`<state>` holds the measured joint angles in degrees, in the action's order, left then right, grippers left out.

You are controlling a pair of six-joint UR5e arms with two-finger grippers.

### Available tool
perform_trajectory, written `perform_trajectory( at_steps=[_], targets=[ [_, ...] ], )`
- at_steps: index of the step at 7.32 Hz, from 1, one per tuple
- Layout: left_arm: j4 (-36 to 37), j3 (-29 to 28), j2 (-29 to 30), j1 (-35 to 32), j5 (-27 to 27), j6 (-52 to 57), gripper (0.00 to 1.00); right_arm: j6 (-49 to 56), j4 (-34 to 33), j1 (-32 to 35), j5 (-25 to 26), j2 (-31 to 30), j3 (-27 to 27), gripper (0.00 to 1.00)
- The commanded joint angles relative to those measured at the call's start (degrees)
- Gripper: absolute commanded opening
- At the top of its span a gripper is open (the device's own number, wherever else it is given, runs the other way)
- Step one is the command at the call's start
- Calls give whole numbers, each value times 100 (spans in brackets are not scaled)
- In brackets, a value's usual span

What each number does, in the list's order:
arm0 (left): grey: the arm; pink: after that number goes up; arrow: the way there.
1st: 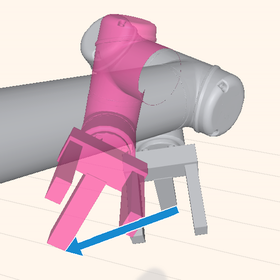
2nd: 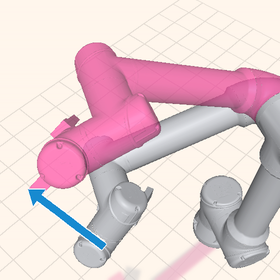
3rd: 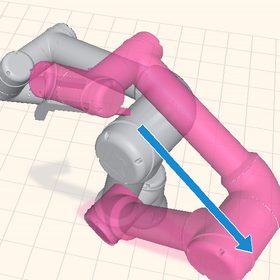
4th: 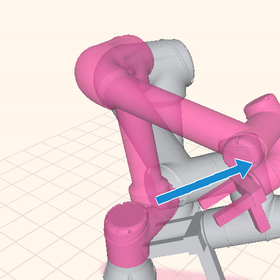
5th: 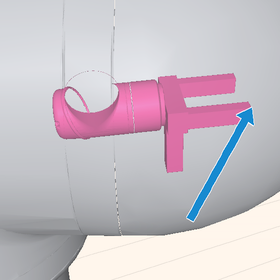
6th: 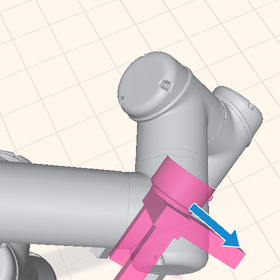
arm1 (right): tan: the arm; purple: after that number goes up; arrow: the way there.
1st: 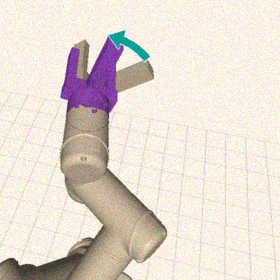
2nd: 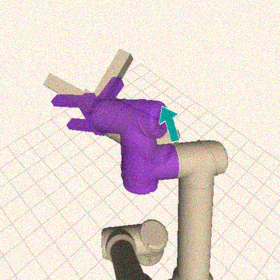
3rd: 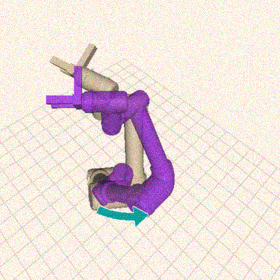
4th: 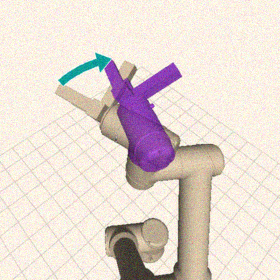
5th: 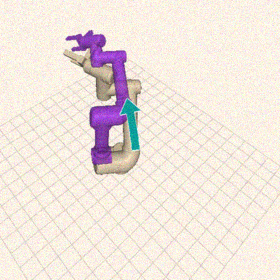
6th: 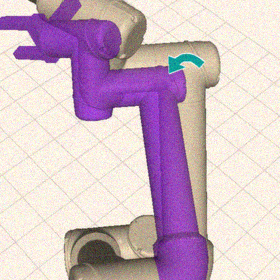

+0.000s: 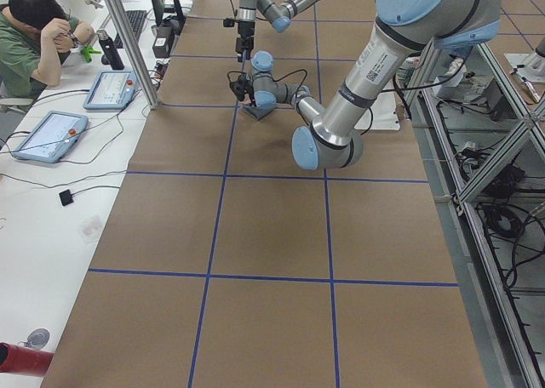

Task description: Fold towel twice with both arms

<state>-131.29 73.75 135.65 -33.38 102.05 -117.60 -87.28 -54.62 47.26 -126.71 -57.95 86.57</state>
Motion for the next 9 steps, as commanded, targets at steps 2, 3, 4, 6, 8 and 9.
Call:
perform_trajectory(
  at_steps=[2, 3, 4, 6, 8, 9],
  targets=[
    [42, 34, 23, -702, 1117, 245, 100, 79, 12, -23, 41, 90, 0, 100],
    [42, 51, -21, -896, 1454, 473, 100, 671, 12, -145, 328, 125, 9, 100],
    [51, 269, -248, -985, 1614, 753, 100, 1312, 21, -390, 836, 195, 9, 100],
    [42, 482, -522, -1222, 1913, 1063, 100, 1363, 404, -882, 1453, 266, 9, 100],
    [34, 482, -584, -1241, 1950, 1186, 100, 1406, 856, -1515, 2621, 266, -218, 98],
    [7, 491, -662, -1241, 1941, 1195, 100, 1641, 865, -1596, 2677, 249, -281, 98]
  ],
)
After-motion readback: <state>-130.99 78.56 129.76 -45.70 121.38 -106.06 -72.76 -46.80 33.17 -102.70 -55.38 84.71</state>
